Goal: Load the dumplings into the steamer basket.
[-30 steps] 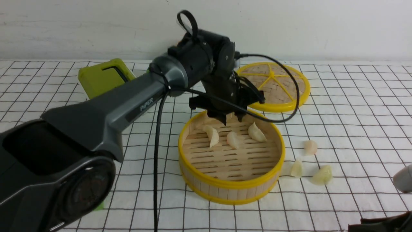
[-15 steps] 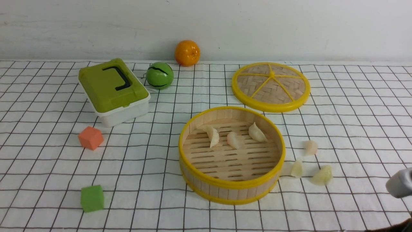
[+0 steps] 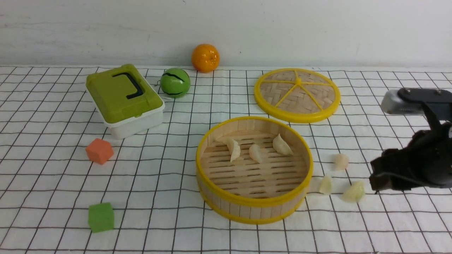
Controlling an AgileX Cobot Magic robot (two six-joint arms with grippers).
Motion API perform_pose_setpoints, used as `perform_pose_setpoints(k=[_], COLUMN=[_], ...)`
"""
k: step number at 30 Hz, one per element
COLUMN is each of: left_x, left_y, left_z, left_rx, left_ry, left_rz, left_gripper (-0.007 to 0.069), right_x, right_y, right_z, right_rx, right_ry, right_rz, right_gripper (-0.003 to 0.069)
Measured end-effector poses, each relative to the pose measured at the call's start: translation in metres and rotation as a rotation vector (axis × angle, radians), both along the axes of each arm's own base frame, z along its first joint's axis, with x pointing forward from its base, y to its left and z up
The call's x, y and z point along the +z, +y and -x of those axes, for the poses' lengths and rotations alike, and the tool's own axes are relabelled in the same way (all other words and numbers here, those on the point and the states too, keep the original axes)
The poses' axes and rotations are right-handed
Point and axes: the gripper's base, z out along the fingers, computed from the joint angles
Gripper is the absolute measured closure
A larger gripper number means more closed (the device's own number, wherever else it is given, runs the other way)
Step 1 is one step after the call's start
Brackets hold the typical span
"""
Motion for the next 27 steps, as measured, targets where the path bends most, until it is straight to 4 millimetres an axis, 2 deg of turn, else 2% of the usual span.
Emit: perform_pose_setpoints(k=[2,3,4,5,6,11,15,17,20,22,24,25,27], left_x=[-0.015,-0.027,-0.029,-0.035,-0.037,-0.052,-0.07,-0.075,-0.083,-0.084,-0.083,-0.082,-0.082], left_y=[0.005,0.009,0.009,0.013,0.013,0.018,0.021,0.021,0.02,0.018,0.017,0.017,0.017], left_z=[0.006,0.011,0.012,0.015,0.015,0.01,0.005,0.004,0.002,0.001,0.001,0.0,0.0], left_rx=[0.01,0.017,0.019,0.025,0.026,0.056,0.076,0.077,0.069,0.056,0.052,0.048,0.045], left_ry=[0.031,0.049,0.05,0.039,0.04,-0.011,-0.004,0.001,0.005,-0.013,-0.025,-0.036,-0.045], left_rz=[-0.009,-0.019,-0.023,-0.035,-0.039,-0.143,-0.244,-0.263,-0.281,-0.277,-0.274,-0.27,-0.269], left_gripper=[0.0636,0.0636,0.0636,0.0636,0.0636,0.0636,0.0636,0.0636,0.0636,0.0636,0.0636,0.0636,0.0636], right_x=[-0.004,-0.014,-0.015,-0.028,-0.03,-0.072,-0.094,-0.099,-0.11,-0.117,-0.117,-0.117,-0.117], right_y=[-0.001,-0.003,-0.004,-0.004,-0.005,-0.002,0.001,0.002,0.003,0.003,0.002,0.002,0.001], right_z=[-0.009,-0.02,-0.021,-0.032,-0.033,-0.057,-0.069,-0.071,-0.075,-0.079,-0.079,-0.08,-0.08], right_rx=[-0.044,-0.1,-0.114,-0.172,-0.179,-0.338,-0.38,-0.384,-0.384,-0.375,-0.372,-0.368,-0.355], right_ry=[0.005,0.01,0.011,0.025,0.031,0.075,0.079,0.082,0.088,0.093,0.092,0.091,0.087], right_rz=[0.016,0.031,0.034,0.041,0.042,-0.009,-0.046,-0.05,-0.046,-0.03,-0.025,-0.019,-0.005], right_gripper=[0.0195,0.0168,0.0163,0.0149,0.0148,0.0139,0.0139,0.0139,0.0166,0.0241,0.0278,0.0331,0.0379])
